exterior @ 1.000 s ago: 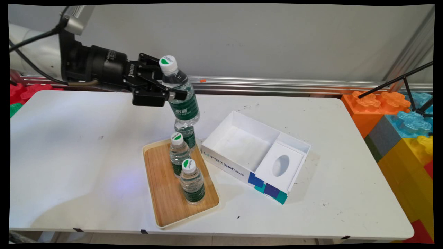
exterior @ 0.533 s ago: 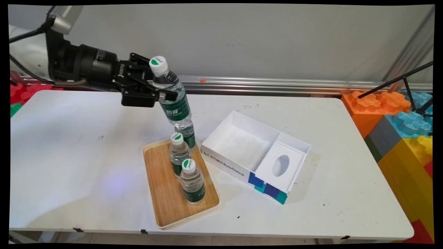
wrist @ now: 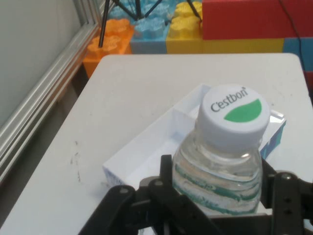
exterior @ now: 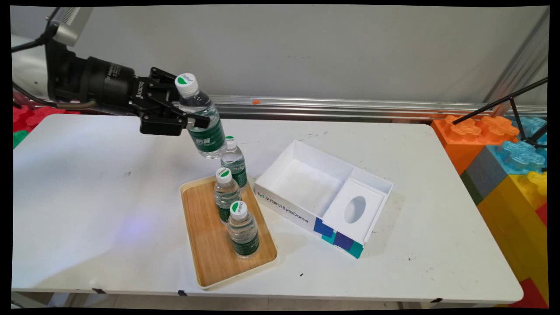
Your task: Place the picked object on the tray
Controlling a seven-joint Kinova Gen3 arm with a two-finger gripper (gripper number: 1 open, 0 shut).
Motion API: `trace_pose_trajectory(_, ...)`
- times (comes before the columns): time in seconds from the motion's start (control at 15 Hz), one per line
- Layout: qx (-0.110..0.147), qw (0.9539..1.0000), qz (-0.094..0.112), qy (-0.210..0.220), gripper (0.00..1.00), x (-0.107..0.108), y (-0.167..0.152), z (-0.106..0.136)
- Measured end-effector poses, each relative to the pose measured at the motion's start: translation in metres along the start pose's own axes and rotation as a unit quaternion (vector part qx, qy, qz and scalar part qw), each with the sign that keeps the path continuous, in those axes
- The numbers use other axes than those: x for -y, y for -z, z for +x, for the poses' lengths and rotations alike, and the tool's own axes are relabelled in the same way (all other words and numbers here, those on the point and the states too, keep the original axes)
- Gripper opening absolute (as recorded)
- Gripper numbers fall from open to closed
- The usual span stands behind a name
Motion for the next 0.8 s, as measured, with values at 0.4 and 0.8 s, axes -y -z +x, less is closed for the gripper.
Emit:
trace_pose_trajectory(0.4,0.015,0.9998,0.005,0.009,0.00,0.002,0.004,-0.010)
trace_pose_trajectory(0.8,0.031,0.9993,0.003,0.018,0.00,-0.004,0.000,-0.022)
